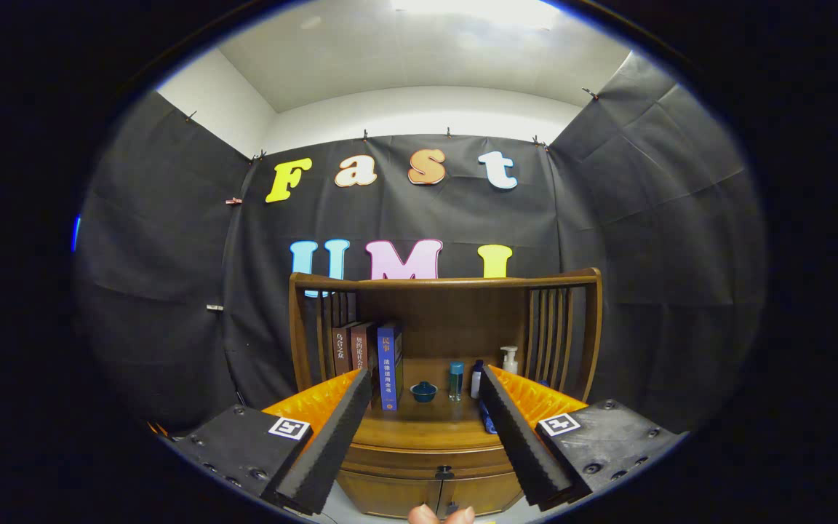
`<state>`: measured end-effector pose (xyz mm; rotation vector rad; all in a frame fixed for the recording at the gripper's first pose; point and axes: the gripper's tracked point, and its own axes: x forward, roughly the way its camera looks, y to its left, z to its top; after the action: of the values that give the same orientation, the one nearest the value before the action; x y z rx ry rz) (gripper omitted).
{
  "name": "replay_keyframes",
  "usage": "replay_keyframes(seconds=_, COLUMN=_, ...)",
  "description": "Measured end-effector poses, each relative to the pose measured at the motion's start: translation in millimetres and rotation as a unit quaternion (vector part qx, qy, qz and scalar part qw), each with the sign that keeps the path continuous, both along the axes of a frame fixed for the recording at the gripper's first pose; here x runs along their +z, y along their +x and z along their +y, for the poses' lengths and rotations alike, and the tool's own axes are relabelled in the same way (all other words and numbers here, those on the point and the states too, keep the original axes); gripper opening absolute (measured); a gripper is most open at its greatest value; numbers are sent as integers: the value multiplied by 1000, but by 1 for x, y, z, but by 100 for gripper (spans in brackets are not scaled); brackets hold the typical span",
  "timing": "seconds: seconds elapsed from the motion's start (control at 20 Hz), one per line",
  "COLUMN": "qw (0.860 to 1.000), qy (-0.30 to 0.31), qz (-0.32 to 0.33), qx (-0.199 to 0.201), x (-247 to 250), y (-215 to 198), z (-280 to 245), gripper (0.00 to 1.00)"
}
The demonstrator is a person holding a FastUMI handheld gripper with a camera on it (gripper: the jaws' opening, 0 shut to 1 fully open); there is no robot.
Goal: Pull open the drawer, take out the items inside it, and place them on the countertop above the cabinet.
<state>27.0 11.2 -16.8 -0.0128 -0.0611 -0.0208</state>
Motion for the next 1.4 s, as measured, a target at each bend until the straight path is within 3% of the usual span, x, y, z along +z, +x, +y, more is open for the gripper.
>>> replay_keyframes(seconds=0.35, qw=1000, qy=-6, qz=14, qx=-5, x=-75, y=40, z=-10, gripper=99)
replay_keyframes(seconds=0.7, qw=998, qy=27, qz=62, qx=-18, x=-192, y=84, z=-31, gripper=98)
replay_keyframes(seconds=1.05, qw=986, qy=32, qz=161, qx=-37, x=-331, y=121, z=-58, gripper=99)
replay_keyframes(seconds=1.25, qw=978, qy=35, qz=200, qx=-37, x=-373, y=130, z=-65, gripper=99)
replay_keyframes(seconds=1.4, qw=974, qy=46, qz=217, qx=-38, x=-386, y=134, z=-66, gripper=71)
